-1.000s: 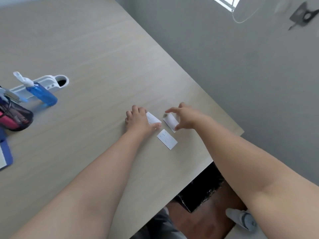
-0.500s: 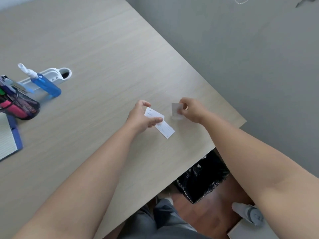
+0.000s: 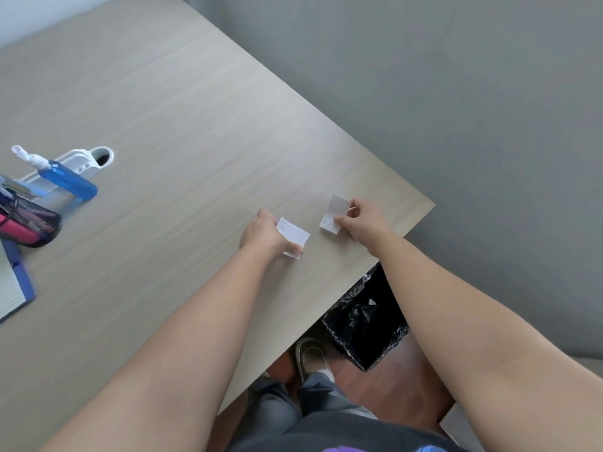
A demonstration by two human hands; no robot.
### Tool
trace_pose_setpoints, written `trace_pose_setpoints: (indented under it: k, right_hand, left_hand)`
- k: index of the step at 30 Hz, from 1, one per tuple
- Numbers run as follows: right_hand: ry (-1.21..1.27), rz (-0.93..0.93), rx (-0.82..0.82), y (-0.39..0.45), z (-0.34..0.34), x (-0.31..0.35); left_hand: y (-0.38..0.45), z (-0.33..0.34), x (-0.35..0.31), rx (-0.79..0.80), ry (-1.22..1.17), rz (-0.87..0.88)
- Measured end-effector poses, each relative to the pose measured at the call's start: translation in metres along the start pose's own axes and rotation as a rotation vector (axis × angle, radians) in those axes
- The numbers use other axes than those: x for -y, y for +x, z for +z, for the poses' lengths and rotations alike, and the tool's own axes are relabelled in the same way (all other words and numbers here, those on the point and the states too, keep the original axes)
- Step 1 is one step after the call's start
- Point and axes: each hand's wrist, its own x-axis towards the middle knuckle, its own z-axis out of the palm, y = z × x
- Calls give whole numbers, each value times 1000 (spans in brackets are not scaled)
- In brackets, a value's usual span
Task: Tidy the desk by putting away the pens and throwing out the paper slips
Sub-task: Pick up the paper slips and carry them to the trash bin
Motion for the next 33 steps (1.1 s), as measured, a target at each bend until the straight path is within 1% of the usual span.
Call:
trace_pose_setpoints:
  k: [3, 5, 8, 10, 12, 14, 15, 17, 19, 20, 22, 25, 27, 30, 33]
  right_hand:
    - [86, 12, -36, -8, -6, -4]
    - [140, 19, -72, -17, -14, -10]
    - [179, 36, -113, -33, -30, -26]
    - [192, 53, -170, -46, -44, -41]
    - [185, 92, -250, -61, -60, -58]
    - [119, 151, -340, -76, -77, -79]
    - [51, 179, -379, -84, -85, -91]
    - [-84, 252, -413, -99, -94, -116]
    - [-93, 323, -431, -110, -95, -140]
    - [-59, 358, -449, -114, -92, -153]
    - [-29, 437, -467, -120, -85, -174]
    - [-28, 547, -405, -121, -70, -207]
    - [-12, 593, -371, -118, -64, -224]
    - [-6, 631, -326, -111, -55, -241]
    - [-45, 653, -251, -102, -54, -250]
  left_hand:
    - [-2, 2, -6, -21, -10, 23]
    - [-8, 8, -8, 7, -85, 75]
    - [-22, 22, -18, 102, -213, 146]
    - [-33, 37, -34, 211, -245, 224]
    - [-47, 58, -55, 330, -189, 330]
    - [-64, 82, -74, 395, -50, 444]
    - [-72, 96, -82, 384, 32, 503]
    - [-86, 125, -92, 313, 198, 606]
    - [-94, 153, -95, 275, 259, 660]
    - [-95, 167, -94, 284, 248, 645]
    - [-91, 192, -86, 329, 209, 536]
    - [-76, 224, -70, 388, 127, 324]
    - [-64, 240, -59, 371, 90, 212]
    - [-52, 257, -47, 340, 34, 103]
    - [-49, 270, -40, 388, 85, 68]
